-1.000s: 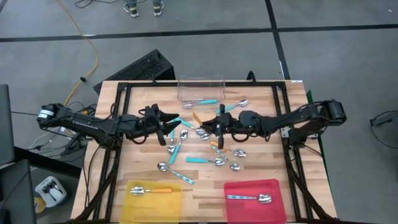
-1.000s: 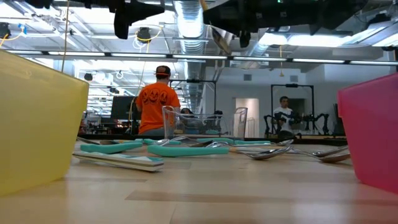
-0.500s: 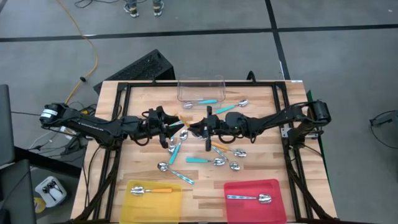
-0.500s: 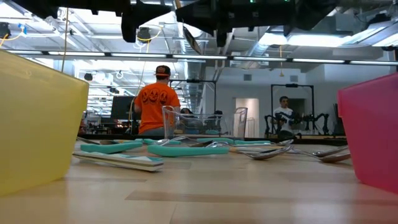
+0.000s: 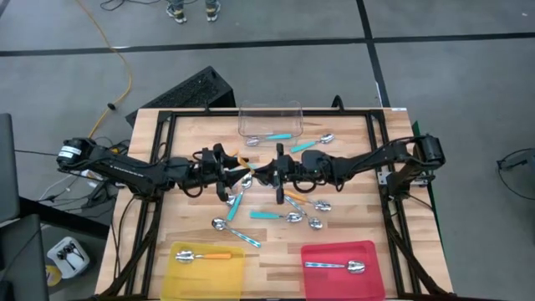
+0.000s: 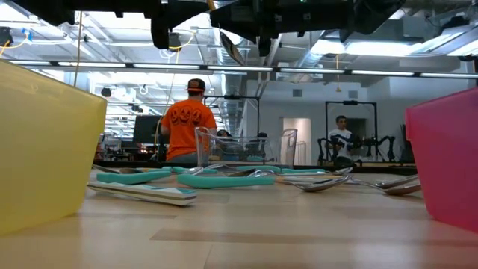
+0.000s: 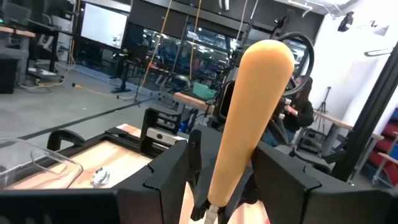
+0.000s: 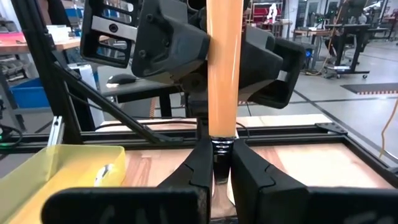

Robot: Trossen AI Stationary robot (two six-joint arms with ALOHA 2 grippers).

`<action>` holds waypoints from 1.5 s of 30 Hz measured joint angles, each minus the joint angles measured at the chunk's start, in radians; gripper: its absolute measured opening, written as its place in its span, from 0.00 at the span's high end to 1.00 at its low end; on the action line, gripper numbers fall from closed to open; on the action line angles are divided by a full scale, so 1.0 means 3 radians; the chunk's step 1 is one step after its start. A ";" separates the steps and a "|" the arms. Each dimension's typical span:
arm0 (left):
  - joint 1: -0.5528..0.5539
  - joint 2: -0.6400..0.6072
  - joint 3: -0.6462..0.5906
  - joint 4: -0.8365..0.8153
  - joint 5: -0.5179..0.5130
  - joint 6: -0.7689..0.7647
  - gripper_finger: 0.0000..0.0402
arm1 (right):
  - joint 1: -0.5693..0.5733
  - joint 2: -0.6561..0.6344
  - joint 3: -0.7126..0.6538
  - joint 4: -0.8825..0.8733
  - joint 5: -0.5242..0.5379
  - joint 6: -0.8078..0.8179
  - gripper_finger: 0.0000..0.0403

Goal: Sort silverware by color (type)
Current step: Put the yellow spoon into the yellow bin

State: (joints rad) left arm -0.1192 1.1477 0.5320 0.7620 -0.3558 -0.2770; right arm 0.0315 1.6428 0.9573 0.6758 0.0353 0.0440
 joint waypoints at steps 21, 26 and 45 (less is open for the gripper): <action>0.0028 0.0000 -0.0001 -0.0021 0.0010 0.0139 0.91 | -0.0004 -0.0001 0.0000 -0.0088 -0.0014 0.0037 0.85; 0.0028 0.0000 0.0000 -0.0023 -0.0001 0.0145 0.90 | -0.0004 -0.0003 0.0000 -0.0096 -0.0020 0.0036 0.85; 0.0033 -0.0004 0.0000 -0.0006 -0.0085 0.0188 0.98 | -0.0070 -0.0003 -0.0004 -0.0455 -0.0060 0.0020 0.46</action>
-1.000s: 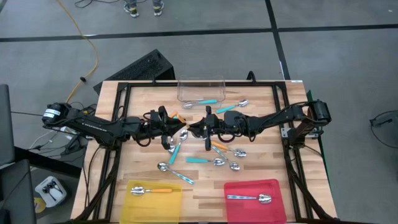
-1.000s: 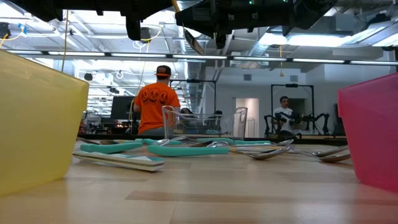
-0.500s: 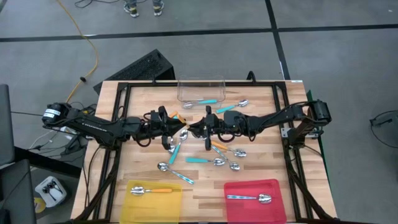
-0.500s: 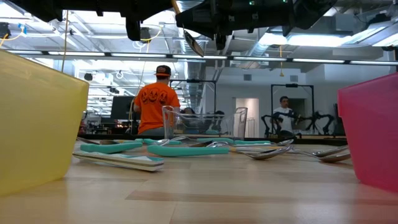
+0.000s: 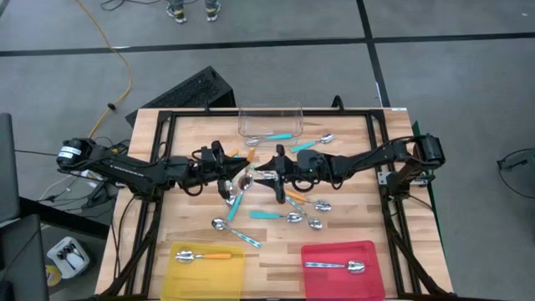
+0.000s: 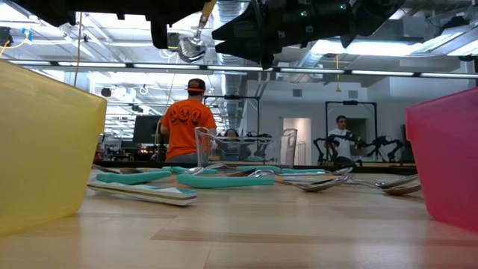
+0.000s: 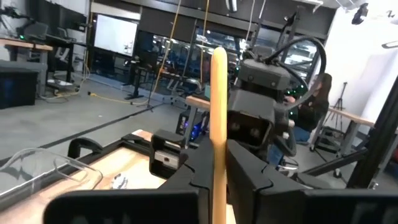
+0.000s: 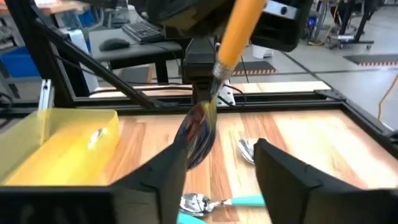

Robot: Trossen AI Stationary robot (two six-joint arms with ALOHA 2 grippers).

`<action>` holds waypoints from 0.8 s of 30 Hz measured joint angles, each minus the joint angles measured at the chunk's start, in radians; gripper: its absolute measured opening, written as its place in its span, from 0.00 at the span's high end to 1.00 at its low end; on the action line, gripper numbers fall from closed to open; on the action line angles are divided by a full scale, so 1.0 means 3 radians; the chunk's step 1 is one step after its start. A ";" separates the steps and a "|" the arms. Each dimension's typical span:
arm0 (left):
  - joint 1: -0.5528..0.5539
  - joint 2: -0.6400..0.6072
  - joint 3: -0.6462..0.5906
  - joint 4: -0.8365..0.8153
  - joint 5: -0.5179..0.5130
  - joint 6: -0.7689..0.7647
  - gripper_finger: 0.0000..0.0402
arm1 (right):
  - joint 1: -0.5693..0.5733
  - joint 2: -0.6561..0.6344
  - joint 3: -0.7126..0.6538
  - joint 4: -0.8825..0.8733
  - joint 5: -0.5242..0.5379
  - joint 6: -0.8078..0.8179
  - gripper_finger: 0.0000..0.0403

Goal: Sort silverware by color (type)
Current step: Put the yellow spoon into the yellow bin

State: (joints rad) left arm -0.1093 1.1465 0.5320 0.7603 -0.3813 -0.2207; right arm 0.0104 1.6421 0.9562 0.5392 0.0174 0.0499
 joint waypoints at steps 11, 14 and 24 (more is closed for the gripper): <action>-0.0003 -0.0009 0.0000 0.0007 0.0174 -0.0004 1.00 | 0.0034 -0.0004 0.0000 -0.0061 -0.0104 0.0006 0.45; -0.0004 -0.0009 0.0000 0.0073 0.0382 0.0017 1.00 | 0.0072 -0.0004 0.0000 -0.0053 -0.0242 0.0009 0.45; -0.0213 -0.0213 0.0000 0.0267 0.0440 0.0505 1.00 | 0.0290 -0.0006 0.0000 -0.0004 -0.0242 -0.0010 0.45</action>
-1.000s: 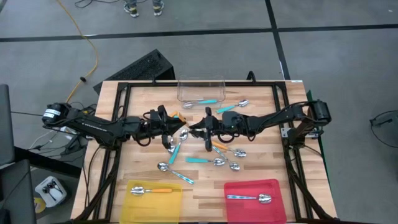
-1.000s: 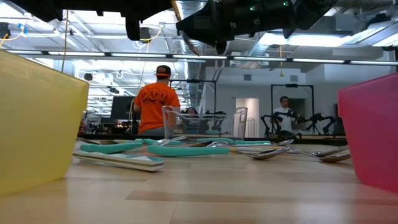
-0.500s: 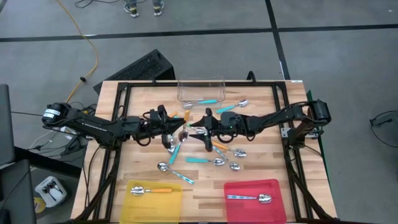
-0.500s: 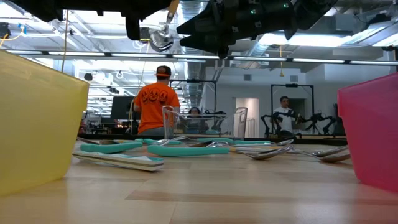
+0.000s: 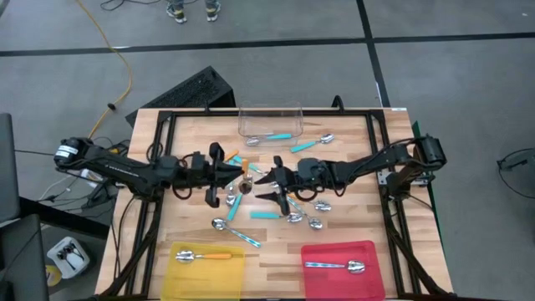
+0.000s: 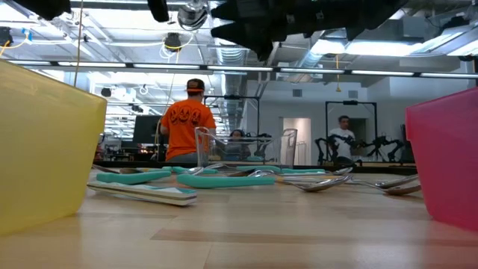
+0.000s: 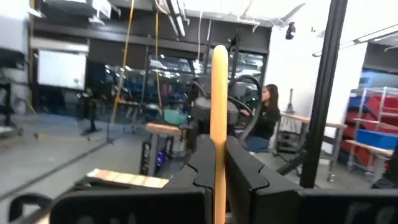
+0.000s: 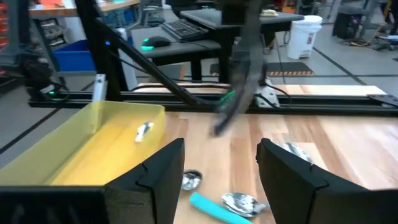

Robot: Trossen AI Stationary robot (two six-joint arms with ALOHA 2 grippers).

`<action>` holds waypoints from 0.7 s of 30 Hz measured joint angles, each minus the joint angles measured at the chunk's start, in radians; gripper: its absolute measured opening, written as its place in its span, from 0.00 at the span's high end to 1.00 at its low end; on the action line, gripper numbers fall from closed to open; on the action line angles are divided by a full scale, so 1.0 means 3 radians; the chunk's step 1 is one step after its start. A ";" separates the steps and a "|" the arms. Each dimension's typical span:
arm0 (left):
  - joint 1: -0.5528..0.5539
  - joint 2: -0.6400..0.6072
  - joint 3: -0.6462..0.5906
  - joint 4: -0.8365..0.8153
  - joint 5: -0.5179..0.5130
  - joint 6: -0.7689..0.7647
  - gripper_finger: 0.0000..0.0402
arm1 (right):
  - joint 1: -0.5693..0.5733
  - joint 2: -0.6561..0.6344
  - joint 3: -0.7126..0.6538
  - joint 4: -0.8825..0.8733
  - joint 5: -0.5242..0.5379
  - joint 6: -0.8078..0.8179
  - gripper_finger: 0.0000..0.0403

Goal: Sort silverware by color (type)
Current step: Put the yellow spoon into the yellow bin

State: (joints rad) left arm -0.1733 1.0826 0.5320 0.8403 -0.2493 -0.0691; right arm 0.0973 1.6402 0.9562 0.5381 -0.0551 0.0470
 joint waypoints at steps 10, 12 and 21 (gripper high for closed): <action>-0.0370 0.0055 0.0001 0.0252 -0.0081 0.0370 1.00 | 0.0112 -0.0003 0.0001 0.0391 0.0003 -0.0075 0.45; -0.0436 0.0054 0.0001 0.0330 -0.0083 0.0498 1.00 | 0.0112 -0.0003 0.0001 0.0479 0.0003 -0.0048 0.45; -0.0514 0.0138 0.0003 0.0606 -0.0178 0.0855 1.00 | 0.0114 0.0128 0.0003 0.0991 0.0005 0.0112 0.45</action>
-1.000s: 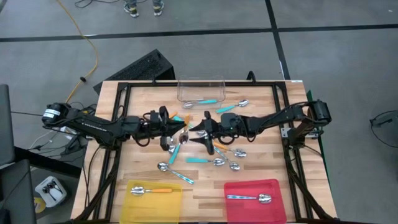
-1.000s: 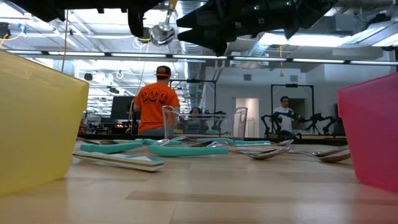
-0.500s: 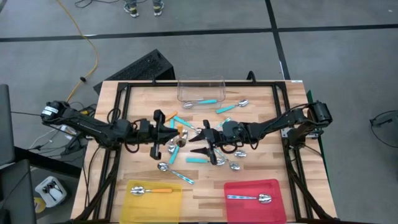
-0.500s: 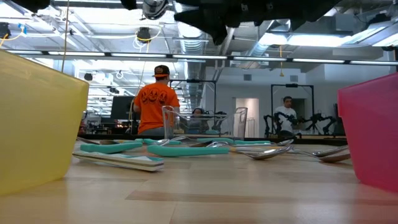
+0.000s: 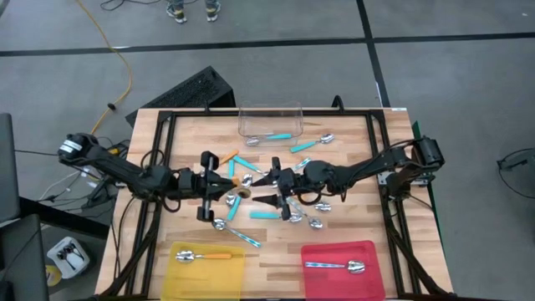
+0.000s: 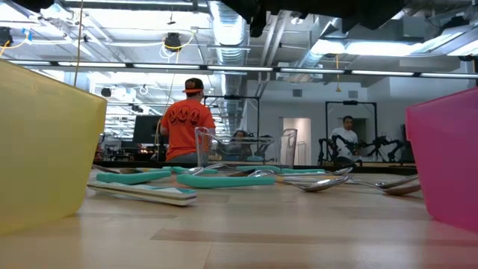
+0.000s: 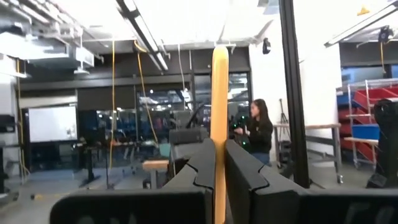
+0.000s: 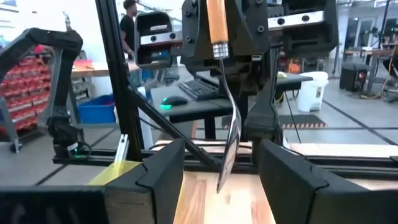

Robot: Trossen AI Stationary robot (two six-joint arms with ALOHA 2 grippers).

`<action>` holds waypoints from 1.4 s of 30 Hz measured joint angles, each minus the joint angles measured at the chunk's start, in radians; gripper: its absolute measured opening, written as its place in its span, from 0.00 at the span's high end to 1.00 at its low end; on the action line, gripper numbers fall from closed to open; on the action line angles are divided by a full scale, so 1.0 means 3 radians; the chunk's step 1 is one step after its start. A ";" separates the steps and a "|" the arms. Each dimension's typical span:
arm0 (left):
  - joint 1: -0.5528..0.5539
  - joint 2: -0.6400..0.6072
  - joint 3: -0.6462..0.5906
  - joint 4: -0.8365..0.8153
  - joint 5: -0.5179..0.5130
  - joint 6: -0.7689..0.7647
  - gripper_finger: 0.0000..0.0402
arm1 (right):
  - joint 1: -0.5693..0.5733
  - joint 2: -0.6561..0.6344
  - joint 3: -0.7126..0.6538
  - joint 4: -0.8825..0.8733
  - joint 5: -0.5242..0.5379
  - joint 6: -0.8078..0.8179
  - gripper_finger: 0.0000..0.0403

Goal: Sort silverware by color (type)
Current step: Put the yellow spoon into the yellow bin

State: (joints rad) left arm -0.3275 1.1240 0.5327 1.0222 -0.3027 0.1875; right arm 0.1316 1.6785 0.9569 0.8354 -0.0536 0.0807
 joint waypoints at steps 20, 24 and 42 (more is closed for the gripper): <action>0.0001 0.0075 -0.0003 0.0172 0.0010 0.0036 1.00 | 0.0019 0.0152 0.0359 -0.0293 0.0074 -0.0112 0.47; 0.0001 0.0076 -0.0003 0.0196 0.0024 0.0045 1.00 | 0.0024 0.0152 0.0360 -0.0307 0.0108 -0.0121 0.58; 0.0004 0.0076 -0.0003 0.0289 0.0031 0.0064 1.00 | -0.0011 0.0152 0.0360 -0.0412 0.0089 -0.0120 0.95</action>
State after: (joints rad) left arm -0.3264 1.1469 0.5320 1.1088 -0.2935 0.2066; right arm 0.1284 1.7241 1.0649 0.7117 -0.0269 0.0447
